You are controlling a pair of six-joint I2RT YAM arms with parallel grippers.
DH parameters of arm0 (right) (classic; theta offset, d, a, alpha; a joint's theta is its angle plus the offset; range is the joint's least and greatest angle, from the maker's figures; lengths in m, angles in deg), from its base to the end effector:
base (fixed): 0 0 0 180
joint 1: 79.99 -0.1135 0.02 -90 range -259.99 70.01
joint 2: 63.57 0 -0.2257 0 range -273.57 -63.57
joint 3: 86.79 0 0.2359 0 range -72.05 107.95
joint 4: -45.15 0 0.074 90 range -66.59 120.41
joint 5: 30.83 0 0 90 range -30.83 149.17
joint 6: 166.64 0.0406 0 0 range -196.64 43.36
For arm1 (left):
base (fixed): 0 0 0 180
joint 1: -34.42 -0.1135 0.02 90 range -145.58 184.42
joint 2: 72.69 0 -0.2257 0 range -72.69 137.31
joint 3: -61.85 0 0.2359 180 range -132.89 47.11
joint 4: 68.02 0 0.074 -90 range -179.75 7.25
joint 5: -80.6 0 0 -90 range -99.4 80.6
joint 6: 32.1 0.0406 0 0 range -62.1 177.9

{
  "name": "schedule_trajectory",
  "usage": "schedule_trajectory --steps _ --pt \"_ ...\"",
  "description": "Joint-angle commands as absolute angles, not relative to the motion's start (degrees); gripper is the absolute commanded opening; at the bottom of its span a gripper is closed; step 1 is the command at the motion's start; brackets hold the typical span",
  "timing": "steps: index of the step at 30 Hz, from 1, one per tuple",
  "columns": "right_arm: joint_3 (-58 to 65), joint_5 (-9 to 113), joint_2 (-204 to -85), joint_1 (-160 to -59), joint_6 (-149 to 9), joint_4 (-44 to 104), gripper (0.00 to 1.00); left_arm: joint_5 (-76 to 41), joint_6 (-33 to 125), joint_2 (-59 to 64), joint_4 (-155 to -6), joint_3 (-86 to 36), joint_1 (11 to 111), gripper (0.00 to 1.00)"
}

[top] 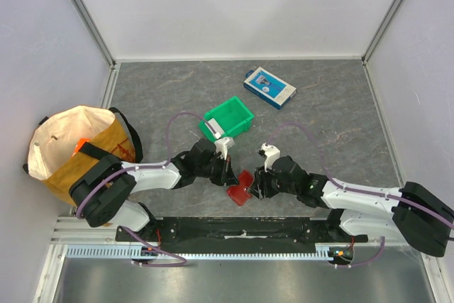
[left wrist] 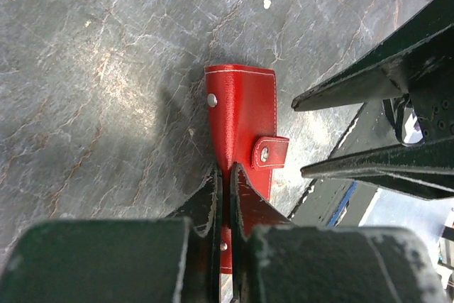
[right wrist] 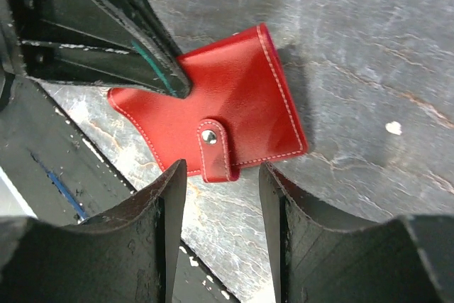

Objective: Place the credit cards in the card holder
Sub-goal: Open the card holder at the center of the board.

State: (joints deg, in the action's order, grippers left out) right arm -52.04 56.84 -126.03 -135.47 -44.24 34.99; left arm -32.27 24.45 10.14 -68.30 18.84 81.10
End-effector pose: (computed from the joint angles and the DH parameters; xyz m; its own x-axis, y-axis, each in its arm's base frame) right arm 0.1204 0.1780 0.1336 -0.7446 -0.1378 -0.6531 -0.5240 0.7268 0.4441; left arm 0.1657 -0.1987 0.1146 -0.8506 0.1618 -0.5002 0.4859 0.6053 -0.6305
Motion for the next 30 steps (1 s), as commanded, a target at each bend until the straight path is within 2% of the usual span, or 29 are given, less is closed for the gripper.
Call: schedule_trajectory --steps 1,9,15,18,22,30 --pt "-50.9 51.7 -128.3 -135.3 -47.9 40.9 0.52 -33.2 29.2 11.1 -71.1 17.1 81.3 0.02" --pt "-49.8 49.2 -134.3 -135.2 -48.8 43.0 0.52 -33.7 29.7 11.3 -71.1 16.9 81.0 0.02" --pt "-50.4 44.0 -137.9 -135.3 -48.2 46.6 0.43 -33.7 29.5 11.2 -70.6 16.9 80.7 0.02" --pt "-50.5 41.7 -138.5 -135.3 -47.8 49.1 0.35 -34.3 29.1 11.3 -69.7 17.0 80.7 0.02" --pt "-49.2 39.1 -139.5 -135.3 -48.2 49.4 0.29 -34.1 27.1 12.0 -68.2 17.0 80.7 0.02" --pt "-47.4 38.0 -141.5 -135.4 -45.7 50.8 0.32 -34.3 23.9 11.3 -64.8 18.3 80.7 0.02"
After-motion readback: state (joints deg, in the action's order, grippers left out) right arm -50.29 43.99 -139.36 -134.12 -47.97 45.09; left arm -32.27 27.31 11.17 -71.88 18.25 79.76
